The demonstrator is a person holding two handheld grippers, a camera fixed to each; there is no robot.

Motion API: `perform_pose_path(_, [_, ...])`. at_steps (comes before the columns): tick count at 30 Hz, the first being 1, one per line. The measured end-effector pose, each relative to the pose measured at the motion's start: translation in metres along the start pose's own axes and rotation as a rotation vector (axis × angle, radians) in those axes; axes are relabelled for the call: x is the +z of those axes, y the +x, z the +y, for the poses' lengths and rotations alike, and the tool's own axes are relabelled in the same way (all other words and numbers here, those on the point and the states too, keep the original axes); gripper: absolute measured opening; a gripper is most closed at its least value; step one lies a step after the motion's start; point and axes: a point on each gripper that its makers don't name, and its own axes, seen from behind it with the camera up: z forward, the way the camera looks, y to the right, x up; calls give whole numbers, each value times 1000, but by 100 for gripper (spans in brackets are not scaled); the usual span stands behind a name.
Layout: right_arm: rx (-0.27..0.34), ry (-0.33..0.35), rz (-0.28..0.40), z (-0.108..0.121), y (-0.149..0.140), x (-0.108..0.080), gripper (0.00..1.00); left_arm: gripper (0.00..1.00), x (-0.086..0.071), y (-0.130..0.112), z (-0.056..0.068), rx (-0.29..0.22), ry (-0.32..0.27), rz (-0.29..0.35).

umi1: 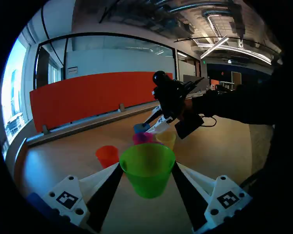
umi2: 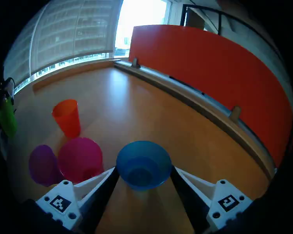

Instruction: Pour water

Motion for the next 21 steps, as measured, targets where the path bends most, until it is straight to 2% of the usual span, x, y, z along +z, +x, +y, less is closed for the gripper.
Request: perform_pose_path(21, [54, 2, 20, -1, 1, 4, 91, 87, -2, -2, -3, -1, 8, 3])
